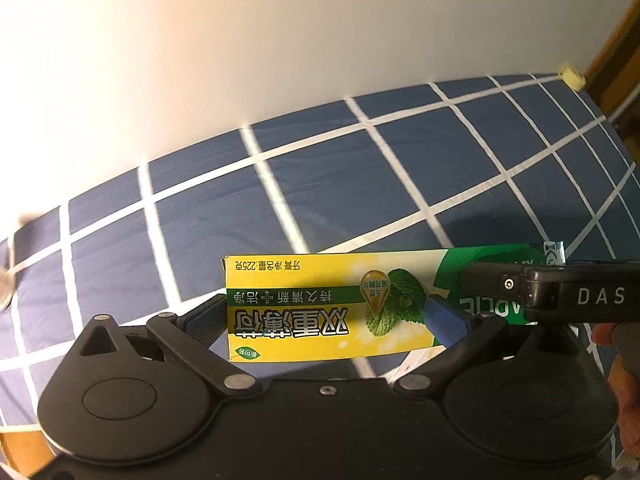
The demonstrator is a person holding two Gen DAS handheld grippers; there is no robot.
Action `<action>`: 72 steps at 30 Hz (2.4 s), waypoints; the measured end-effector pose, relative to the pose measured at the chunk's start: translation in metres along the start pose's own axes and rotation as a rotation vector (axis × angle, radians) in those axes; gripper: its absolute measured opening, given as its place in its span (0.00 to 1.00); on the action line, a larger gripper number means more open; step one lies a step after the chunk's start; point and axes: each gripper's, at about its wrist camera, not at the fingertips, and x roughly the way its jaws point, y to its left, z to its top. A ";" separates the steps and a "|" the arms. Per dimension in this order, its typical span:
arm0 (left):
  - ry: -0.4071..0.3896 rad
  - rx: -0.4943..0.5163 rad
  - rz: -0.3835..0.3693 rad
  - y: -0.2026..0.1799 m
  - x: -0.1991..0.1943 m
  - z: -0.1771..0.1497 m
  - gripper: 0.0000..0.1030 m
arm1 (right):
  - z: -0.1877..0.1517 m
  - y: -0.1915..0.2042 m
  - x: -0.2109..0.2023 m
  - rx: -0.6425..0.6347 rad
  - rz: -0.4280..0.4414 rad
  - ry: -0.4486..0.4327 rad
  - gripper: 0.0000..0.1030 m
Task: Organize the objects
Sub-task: 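Carry the toothpaste carton with the right gripper over the cardboard box, then lower the carton into the cardboard box and open the right gripper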
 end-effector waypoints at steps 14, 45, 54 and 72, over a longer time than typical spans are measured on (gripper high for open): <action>-0.047 -0.161 0.075 0.072 -0.071 -0.080 0.99 | -0.060 0.092 -0.025 -0.183 0.072 0.041 1.00; 0.005 -0.397 0.128 0.263 -0.091 -0.207 1.00 | -0.171 0.288 0.048 -0.416 0.088 0.190 1.00; 0.049 -0.376 0.111 0.275 -0.058 -0.202 1.00 | -0.170 0.292 0.079 -0.403 0.027 0.222 1.00; 0.122 -0.379 0.115 0.296 -0.017 -0.189 1.00 | -0.162 0.305 0.126 -0.422 -0.021 0.251 1.00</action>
